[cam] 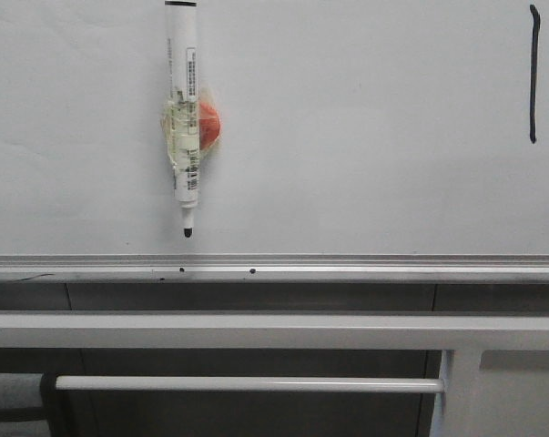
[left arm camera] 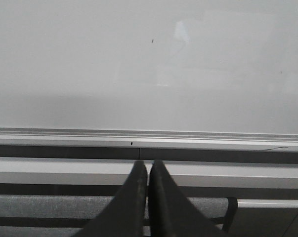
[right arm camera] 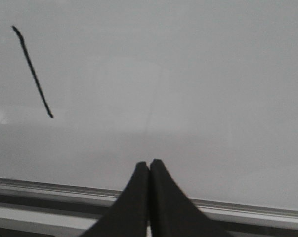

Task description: Write number 1 on whiteboard

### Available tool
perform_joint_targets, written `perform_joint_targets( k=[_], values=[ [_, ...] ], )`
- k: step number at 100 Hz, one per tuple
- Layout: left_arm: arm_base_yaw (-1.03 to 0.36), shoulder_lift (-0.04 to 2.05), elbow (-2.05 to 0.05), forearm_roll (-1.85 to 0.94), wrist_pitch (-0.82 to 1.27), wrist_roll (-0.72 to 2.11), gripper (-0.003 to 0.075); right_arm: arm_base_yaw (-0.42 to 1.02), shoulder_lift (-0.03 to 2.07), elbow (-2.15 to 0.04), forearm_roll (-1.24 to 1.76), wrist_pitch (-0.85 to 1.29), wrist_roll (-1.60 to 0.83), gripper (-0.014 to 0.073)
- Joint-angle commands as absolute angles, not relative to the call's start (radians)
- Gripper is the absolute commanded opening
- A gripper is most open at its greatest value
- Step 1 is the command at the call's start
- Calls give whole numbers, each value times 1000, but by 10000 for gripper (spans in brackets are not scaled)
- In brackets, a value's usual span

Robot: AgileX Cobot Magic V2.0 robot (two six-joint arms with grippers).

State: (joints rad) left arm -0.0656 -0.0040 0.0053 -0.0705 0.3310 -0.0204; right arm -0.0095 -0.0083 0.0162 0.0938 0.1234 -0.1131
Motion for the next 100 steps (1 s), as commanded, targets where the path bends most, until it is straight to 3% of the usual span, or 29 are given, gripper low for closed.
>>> perform_joint_targets(
  k=[1, 24, 100],
  values=[
    [-73, -28, 12, -80, 266, -28, -20, -75, -26, 41, 81, 91, -126, -63],
    [-73, -28, 12, -80, 266, -28, -20, -187, -26, 41, 49, 125, -126, -63],
    [-73, -28, 12, -80, 266, -28, -20, -184, -26, 41, 0, 322, -15, -64]
  ],
)
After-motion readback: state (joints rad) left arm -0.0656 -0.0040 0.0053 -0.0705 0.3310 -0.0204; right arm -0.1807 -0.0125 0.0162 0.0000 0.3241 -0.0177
